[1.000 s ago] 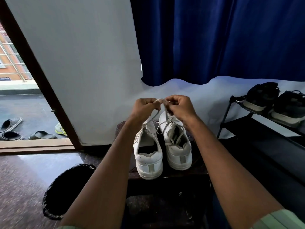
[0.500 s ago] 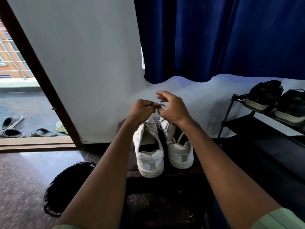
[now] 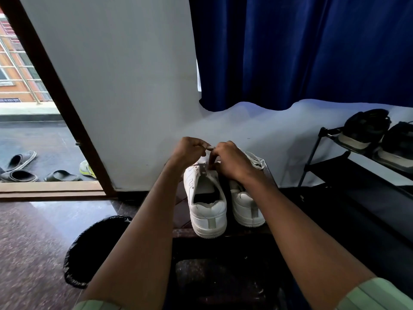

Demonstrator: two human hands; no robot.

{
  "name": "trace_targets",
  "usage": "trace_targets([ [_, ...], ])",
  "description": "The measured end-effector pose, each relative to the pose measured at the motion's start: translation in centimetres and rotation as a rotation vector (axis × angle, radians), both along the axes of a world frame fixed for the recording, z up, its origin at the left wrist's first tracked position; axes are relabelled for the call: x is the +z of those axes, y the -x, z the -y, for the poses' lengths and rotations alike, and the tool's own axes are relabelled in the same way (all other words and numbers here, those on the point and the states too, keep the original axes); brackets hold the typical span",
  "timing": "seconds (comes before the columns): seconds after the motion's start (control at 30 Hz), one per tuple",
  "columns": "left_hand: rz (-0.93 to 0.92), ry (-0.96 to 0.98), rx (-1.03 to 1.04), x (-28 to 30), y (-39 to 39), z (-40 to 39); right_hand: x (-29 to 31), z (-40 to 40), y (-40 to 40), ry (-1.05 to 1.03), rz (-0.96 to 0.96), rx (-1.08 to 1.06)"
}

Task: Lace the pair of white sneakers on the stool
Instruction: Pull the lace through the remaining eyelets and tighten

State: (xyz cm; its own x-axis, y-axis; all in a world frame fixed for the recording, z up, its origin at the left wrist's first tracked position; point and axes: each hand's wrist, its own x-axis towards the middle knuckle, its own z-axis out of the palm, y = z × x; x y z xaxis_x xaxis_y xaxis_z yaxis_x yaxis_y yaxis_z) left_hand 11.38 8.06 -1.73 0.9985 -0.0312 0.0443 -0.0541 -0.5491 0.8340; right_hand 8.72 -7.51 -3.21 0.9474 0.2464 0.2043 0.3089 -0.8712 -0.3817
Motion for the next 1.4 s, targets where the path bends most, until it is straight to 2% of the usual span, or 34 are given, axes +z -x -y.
trace_targets([
  [0.2, 0.069, -0.073, 0.096, -0.7, -0.4, -1.3, 1.1, 1.1, -0.1, -0.097, 0.065, -0.215],
  [0.3, 0.050, -0.130, 0.079, -1.0, -0.2, -1.3, 1.6, 2.5, -0.2, -0.094, 0.115, -0.344],
  [0.47, 0.060, -0.122, 0.100, -1.1, -0.2, -1.5, 2.2, 4.3, 0.0, -0.141, 0.076, -0.446],
  [0.57, 0.082, -0.092, 0.024, -1.0, 0.1, -1.3, 2.4, 5.2, 0.0, -0.094, 0.121, -0.575],
  [0.63, 0.120, -0.095, -0.047, -0.8, 0.3, -1.1, 2.1, 5.2, -0.1, -0.055, 0.171, -0.525],
  [0.7, 0.167, -0.099, -0.083, -0.5, 0.6, -0.8, 1.9, 4.1, -0.1, -0.127, 0.182, -0.332],
  [0.77, 0.189, -0.095, -0.074, -0.5, 0.7, -0.4, 1.7, 2.3, 0.2, -0.263, 0.090, -0.119],
  [0.83, 0.211, -0.129, -0.040, -0.7, 0.8, -0.2, 1.2, 0.9, 0.3, -0.343, 0.005, -0.023],
  [1.0, 0.189, -0.180, 0.029, -0.9, 1.0, -0.3, 0.6, 0.3, -0.1, -0.352, -0.008, -0.089],
  [1.13, 0.122, -0.150, -0.009, -0.6, 1.1, -0.7, 0.5, 0.3, 0.0, -0.302, 0.010, -0.139],
  [1.27, 0.064, -0.212, -0.028, -0.3, 1.3, -0.7, 0.7, 0.3, 0.3, -0.267, 0.017, -0.173],
  [1.4, -0.115, -0.248, -0.073, -0.1, 1.3, -1.0, 0.7, 0.2, 0.4, -0.212, 0.001, -0.182],
])
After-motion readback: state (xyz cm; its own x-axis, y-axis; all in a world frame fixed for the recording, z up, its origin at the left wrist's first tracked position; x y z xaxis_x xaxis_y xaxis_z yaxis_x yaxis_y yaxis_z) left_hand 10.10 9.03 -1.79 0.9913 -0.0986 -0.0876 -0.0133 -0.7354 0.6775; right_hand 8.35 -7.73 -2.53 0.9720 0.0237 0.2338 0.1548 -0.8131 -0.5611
